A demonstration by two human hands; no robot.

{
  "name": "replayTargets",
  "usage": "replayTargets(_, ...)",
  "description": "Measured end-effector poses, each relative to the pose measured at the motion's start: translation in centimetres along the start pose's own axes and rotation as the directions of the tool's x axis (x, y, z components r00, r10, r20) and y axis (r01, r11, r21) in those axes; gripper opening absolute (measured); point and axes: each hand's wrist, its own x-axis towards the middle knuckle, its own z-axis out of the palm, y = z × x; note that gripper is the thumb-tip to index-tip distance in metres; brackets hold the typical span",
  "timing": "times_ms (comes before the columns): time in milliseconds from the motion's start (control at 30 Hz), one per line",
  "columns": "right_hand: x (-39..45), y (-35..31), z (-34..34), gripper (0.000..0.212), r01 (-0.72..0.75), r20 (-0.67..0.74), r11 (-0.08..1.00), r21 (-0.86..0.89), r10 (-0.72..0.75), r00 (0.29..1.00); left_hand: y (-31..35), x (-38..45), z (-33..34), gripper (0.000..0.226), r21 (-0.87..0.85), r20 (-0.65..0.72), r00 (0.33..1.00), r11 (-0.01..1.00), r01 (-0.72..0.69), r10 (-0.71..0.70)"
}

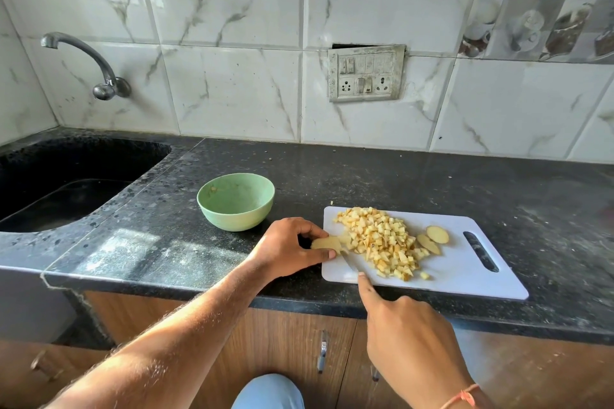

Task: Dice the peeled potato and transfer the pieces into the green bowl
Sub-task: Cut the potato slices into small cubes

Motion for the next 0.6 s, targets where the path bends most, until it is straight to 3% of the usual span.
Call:
replayTargets(233,0.2,-0.5,0.0,0.065,-0.032,-0.076,0.996,0.087,0.038,0.996,0.0,-0.3,-0.1,0.055,-0.048,-0.005,1.0,0.999,-0.02,0.02)
replayTargets(400,1.4,-1.0,-0.5,0.061,-0.007,-0.141,0.995,0.102,0.021,0.99,-0.1,-0.1,-0.1,0.036,-0.026,-0.04,0.999,0.999,-0.032,0.031)
replayTargets(600,3.5,-2.2,-0.4,0.062,0.002,-0.123,0.993,0.119,0.013,0.992,-0.3,-0.2,-0.3,0.033,-0.063,-0.013,1.0,0.998,-0.014,0.013)
